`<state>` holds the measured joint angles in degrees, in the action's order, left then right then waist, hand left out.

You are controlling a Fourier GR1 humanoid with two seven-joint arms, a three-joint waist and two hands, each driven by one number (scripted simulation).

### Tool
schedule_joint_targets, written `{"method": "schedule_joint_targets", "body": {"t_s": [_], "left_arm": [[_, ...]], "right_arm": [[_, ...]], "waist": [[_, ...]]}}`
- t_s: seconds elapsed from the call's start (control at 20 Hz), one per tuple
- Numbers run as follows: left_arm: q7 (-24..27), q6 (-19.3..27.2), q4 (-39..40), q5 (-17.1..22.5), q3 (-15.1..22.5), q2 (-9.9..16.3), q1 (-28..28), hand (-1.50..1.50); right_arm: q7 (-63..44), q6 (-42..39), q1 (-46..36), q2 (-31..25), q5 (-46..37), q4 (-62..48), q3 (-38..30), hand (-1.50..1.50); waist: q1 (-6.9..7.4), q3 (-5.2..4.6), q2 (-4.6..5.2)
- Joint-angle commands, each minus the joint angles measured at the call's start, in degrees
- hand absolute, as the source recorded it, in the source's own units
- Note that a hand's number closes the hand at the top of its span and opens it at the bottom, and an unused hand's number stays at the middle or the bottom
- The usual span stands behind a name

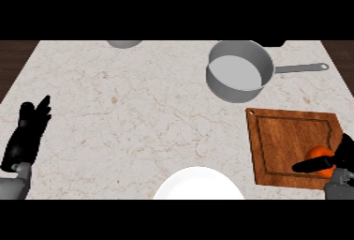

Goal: Pick the squash from the cutting board and place it in the pot

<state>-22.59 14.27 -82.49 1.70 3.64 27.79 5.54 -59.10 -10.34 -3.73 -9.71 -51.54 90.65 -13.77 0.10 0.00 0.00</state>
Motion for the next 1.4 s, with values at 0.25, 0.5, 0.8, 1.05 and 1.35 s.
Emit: {"method": "schedule_joint_targets", "body": {"t_s": [0.25, 0.5, 0.8, 1.05, 1.35], "left_arm": [[3.7, -4.1, 5.9, -2.6, -4.6, -2.7, 2.4, 0.0], [0.4, -5.6, -1.1, -3.7, -5.8, -3.7, -2.5, 0.0], [0.4, -4.3, -1.7, -8.1, -5.7, -7.7, -1.7, 0.0], [-0.4, -5.3, -2.8, -8.6, -6.2, -7.5, -2.3, 0.0], [-2.7, -7.8, -4.0, -7.0, -8.8, -7.0, -1.1, 0.0]], "right_arm": [[1.7, 3.1, -4.1, -1.0, 1.3, -9.5, -3.6, -1.5], [0.5, 5.0, 0.1, 3.0, -0.1, -6.2, -1.1, -1.5], [7.8, 8.4, -0.1, 0.9, 1.5, -10.8, -2.0, 1.5], [6.0, 9.4, -3.8, -1.6, -5.5, -13.0, 1.3, 1.5], [2.9, 4.5, -1.1, -3.9, -8.5, -3.3, 3.6, 1.5]], "waist": [[-0.09, 0.0, 0.06], [0.04, 0.01, -0.03], [-0.05, 0.01, 0.0], [0.19, 0.02, 0.01], [-0.08, -0.01, -0.09]]}}
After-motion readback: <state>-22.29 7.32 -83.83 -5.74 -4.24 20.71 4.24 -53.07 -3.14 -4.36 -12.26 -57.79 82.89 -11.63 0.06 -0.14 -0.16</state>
